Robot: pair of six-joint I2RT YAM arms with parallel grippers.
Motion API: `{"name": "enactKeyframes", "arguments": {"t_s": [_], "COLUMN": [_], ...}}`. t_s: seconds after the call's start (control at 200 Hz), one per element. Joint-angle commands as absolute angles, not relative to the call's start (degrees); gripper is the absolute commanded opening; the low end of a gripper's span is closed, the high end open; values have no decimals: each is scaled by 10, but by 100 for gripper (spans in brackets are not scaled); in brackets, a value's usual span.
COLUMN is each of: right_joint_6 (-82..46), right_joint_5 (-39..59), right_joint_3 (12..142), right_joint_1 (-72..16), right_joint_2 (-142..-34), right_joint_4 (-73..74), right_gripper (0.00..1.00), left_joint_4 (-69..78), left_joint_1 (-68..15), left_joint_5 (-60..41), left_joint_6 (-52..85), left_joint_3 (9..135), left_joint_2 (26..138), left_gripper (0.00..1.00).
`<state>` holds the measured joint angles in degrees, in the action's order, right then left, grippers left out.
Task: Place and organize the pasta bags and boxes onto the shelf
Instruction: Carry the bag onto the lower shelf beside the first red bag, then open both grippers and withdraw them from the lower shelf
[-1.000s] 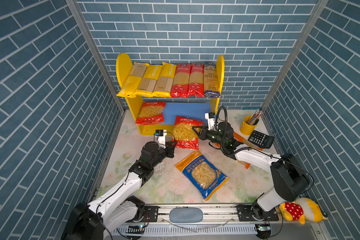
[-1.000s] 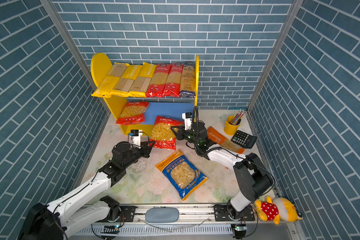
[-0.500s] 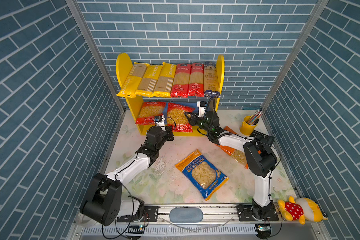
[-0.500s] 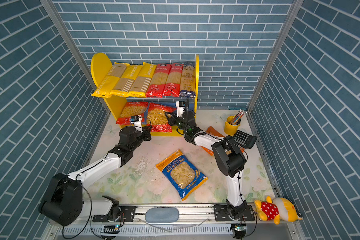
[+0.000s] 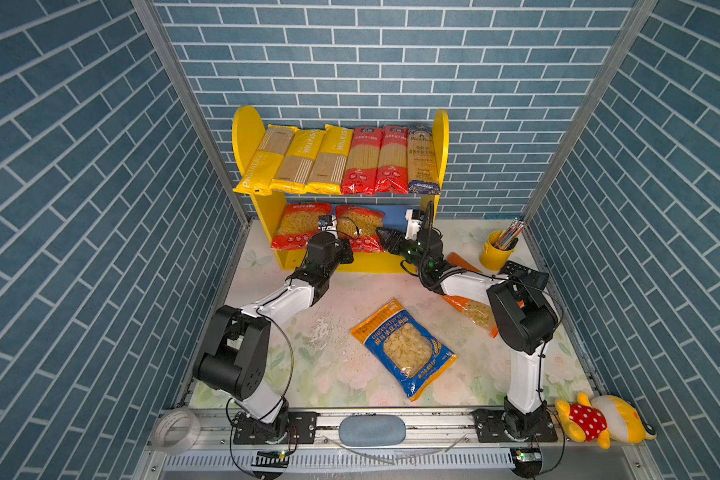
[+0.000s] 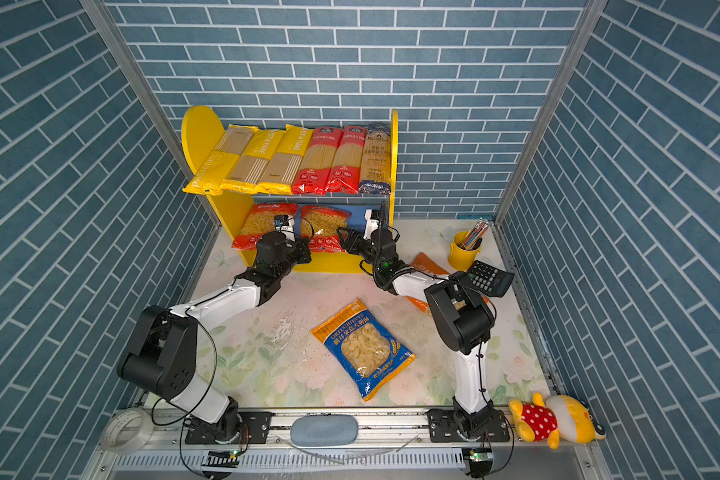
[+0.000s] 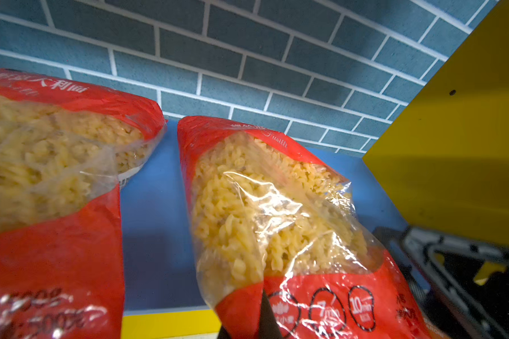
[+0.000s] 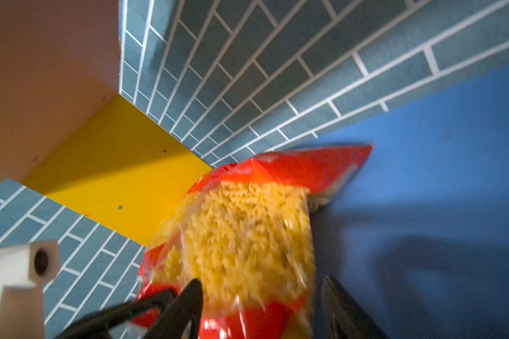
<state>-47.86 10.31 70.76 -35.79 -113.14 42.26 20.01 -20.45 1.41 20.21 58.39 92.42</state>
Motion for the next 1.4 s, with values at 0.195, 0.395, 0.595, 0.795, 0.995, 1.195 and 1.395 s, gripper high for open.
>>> {"name": "enactKeyframes", "arguments": {"t_s": [0.195, 0.395, 0.595, 0.795, 0.995, 1.195, 1.395], "right_joint_6": [-583, -609, -616, -618, -607, -602, -608], "right_joint_5": [148, 180, 198, 204, 215, 230, 257], "right_joint_3": [657, 720, 804, 846, 876, 886, 901], "right_joint_1": [-370, -374, -376, -375, -364, -344, -332], "right_joint_2": [-1076, -1121, -1183, -1203, -1206, -1195, -1205], "right_joint_4": [360, 333, 324, 317, 292, 273, 250], "right_gripper": [83, 73, 58, 25, 21, 18, 16], "left_joint_4": [132, 146, 148, 129, 116, 114, 113], "left_joint_1": [-154, -152, -142, -142, -136, -138, -142], "left_joint_5": [-5, -4, -26, -32, -42, -83, -75], "left_joint_6": [197, 211, 234, 250, 248, 263, 266], "left_joint_3": [664, 629, 618, 615, 622, 628, 601], "left_joint_2": [935, 915, 917, 920, 909, 922, 912], "left_gripper": [0, 0, 0, 6, 13, 15, 14]}}
